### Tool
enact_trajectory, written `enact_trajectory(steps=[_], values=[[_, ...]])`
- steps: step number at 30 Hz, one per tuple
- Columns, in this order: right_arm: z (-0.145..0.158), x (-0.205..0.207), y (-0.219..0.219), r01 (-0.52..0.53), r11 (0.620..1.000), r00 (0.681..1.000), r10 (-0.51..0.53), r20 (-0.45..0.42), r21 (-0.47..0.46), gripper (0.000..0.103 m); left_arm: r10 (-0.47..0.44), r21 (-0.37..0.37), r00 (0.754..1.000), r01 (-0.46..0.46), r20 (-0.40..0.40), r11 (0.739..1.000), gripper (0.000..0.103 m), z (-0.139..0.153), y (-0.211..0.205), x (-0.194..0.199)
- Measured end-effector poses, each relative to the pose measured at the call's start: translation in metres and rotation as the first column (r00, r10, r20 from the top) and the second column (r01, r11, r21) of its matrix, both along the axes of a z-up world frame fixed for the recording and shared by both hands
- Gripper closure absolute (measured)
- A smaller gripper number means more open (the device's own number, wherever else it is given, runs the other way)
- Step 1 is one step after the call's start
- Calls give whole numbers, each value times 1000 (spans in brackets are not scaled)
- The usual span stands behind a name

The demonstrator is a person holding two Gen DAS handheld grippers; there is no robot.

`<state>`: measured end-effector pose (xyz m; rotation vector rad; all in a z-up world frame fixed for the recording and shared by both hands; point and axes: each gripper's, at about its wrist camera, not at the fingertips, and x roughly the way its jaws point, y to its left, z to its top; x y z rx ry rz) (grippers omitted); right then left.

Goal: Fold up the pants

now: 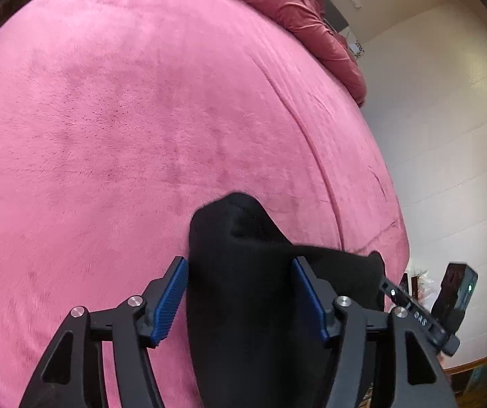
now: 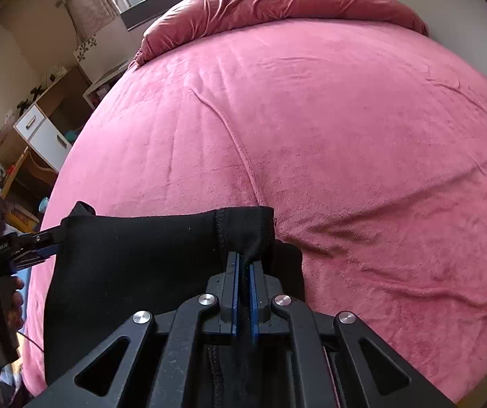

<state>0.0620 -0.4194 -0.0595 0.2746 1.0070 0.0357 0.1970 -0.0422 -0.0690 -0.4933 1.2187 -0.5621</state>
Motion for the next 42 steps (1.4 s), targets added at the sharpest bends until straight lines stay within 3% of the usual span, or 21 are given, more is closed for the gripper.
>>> enact_trajectory(steps=[4,5,8,11,14,18,20,22,26,30,35,36,37,38,41,42], values=[[-1,-1,-1,-23,1000,1000,23,16,6,95,-38,-20,999,38,-22,999,42,-6,-2,13],[-2,-1,-2,-28,1000,999,28,18,9,95,-46,-12,999,46,-8,999,52,-6,-3,14],[-4,0,-4,-27,999,999,27,18,26,95,-20,60,994,13,110,998,68,7,-7,0],[-9,5,-4,-22,999,1000,21,8,33,95,21,142,976,-53,218,988,71,17,-15,-21],[-17,12,1,-19,999,1000,20,-17,33,95,51,246,979,-100,198,964,70,4,-26,-21],[-15,14,-1,-18,999,999,19,-26,30,93,46,270,983,-94,178,958,62,4,-28,-11],[-5,7,-5,-16,999,1000,16,-9,33,87,40,283,980,-95,196,954,54,13,-29,-11],[2,-4,-10,-9,999,1000,10,-4,49,80,46,301,973,-114,225,947,54,25,-21,-17],[13,-36,-17,-20,996,1000,20,-2,85,76,75,297,969,-145,234,944,53,38,-5,-42],[14,-72,-15,-33,991,999,37,-30,132,60,68,287,967,-139,246,948,53,40,14,-85],[-2,-102,5,-69,993,992,78,-99,95,60,25,326,968,-109,251,939,53,33,11,-131],[-4,-105,10,-69,996,992,74,-103,53,68,17,329,969,-100,247,939,53,30,5,-133],[-6,-108,15,-68,997,992,71,-105,25,82,2,330,970,-84,243,940,53,27,2,-141],[-7,-110,15,-62,998,993,63,-103,16,87,-10,339,970,-75,242,938,53,24,-1,-146],[-14,-115,7,-31,999,995,29,-98,-22,91,-29,345,971,-57,238,937,50,17,-8,-155],[-24,-115,0,-14,1000,992,15,-123,6,91,-21,338,971,-63,238,939,49,16,-9,-156]])
